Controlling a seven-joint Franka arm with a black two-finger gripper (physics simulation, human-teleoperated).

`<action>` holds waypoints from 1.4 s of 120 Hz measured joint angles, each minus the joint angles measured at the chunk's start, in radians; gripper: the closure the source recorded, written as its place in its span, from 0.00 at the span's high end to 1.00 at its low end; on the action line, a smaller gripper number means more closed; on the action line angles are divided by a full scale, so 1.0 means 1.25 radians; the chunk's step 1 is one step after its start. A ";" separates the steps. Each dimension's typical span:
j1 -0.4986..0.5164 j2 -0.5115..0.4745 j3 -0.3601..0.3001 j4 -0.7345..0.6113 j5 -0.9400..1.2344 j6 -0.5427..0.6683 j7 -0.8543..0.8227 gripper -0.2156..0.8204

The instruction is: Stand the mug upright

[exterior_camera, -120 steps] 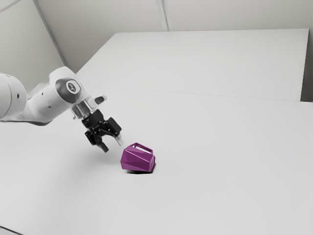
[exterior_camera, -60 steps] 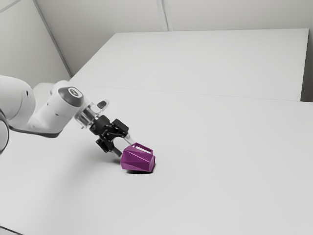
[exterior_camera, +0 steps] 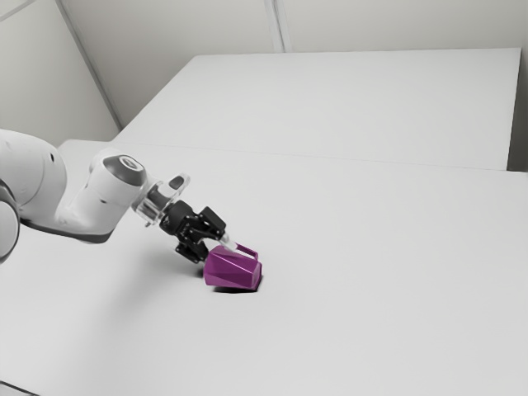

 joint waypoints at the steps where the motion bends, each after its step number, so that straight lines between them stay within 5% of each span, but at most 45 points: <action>1: 0.000 0.000 0.000 0.000 -0.001 0.000 0.000 0.47; 20: -0.002 0.002 0.000 0.000 -0.010 0.002 0.000 0.24; 64: -0.004 -0.011 0.000 0.003 -0.064 0.000 0.006 0.06; 112: -0.011 -0.058 0.000 0.009 -0.047 0.021 0.005 0.04; 168: -0.102 -0.145 0.010 0.001 0.367 0.211 -0.196 0.03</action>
